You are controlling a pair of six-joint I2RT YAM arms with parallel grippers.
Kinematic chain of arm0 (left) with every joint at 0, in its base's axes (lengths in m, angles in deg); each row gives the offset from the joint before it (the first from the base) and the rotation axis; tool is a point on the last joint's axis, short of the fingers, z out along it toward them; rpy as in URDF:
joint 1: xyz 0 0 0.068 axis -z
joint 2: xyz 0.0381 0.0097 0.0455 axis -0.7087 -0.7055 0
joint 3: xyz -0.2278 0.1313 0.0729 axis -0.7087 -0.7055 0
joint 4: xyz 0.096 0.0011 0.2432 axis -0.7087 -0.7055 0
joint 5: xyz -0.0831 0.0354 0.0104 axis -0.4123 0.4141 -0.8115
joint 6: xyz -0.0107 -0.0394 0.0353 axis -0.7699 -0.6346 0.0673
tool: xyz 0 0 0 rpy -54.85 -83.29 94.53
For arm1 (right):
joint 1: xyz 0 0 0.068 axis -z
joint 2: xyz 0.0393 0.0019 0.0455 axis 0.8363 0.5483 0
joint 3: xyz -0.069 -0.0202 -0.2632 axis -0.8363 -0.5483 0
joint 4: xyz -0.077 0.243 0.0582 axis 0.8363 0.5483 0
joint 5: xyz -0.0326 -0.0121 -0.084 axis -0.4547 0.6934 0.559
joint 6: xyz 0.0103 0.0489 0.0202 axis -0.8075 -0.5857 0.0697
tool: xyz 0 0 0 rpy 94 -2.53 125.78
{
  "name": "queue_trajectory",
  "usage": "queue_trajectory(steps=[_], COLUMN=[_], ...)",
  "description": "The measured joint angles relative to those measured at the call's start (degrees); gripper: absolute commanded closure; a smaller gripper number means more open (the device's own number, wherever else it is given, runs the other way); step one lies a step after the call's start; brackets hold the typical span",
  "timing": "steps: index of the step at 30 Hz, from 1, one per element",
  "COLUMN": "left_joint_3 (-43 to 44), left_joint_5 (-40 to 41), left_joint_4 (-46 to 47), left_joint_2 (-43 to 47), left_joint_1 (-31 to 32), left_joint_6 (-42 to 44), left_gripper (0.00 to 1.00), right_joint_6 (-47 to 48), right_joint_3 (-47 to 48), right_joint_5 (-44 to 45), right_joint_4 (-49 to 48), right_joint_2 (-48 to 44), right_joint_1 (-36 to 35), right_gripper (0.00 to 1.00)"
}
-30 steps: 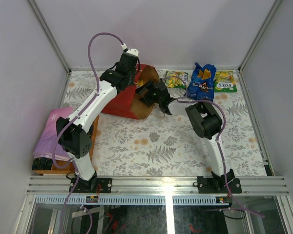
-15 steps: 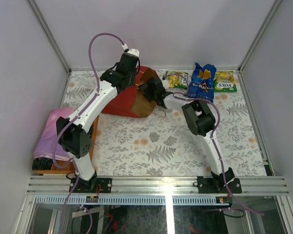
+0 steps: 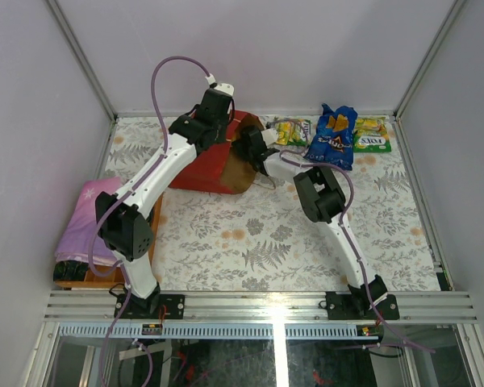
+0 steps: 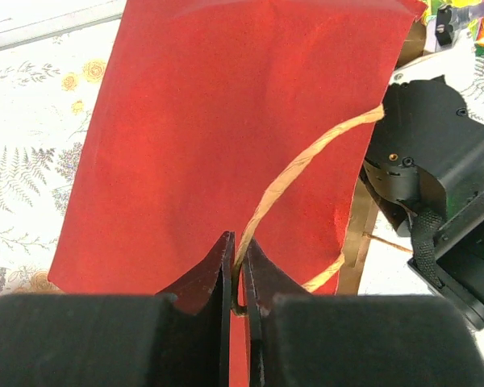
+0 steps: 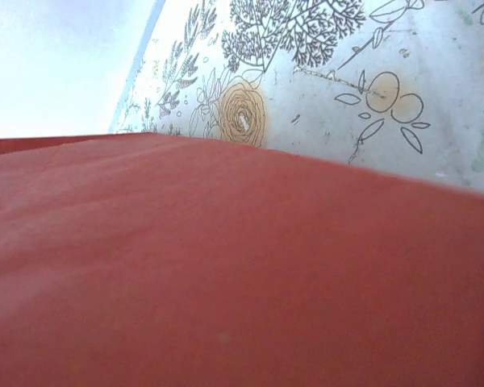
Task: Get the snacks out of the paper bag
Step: Take out the snack from the paper bag.
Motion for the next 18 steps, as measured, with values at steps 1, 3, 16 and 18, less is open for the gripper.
queue_trajectory(steps=[1, 3, 16, 18], left_joint_3=[0.0, 0.0, 0.0, 0.0], left_joint_5=[0.0, -0.1, -0.1, -0.1], left_joint_4=[0.0, 0.0, 0.0, 0.0], left_joint_2=[0.0, 0.0, -0.5, -0.7], left_joint_1=[0.0, 0.1, 0.3, 0.3], left_joint_6=[0.0, 0.0, 0.0, 0.0], left_gripper=[0.94, 0.94, 0.94, 0.94], right_joint_6=[0.1, 0.3, 9.6, 11.6], right_joint_3=[0.5, 1.1, -22.3, -29.0], right_joint_5=[0.3, 0.6, 1.6, 1.6], right_joint_4=[0.0, -0.3, -11.2, -13.6], right_joint_2=[0.5, 1.2, -13.5, -19.6], right_joint_1=[0.0, 0.0, -1.2, -1.2], right_gripper=[0.82, 0.93, 1.00, 1.00])
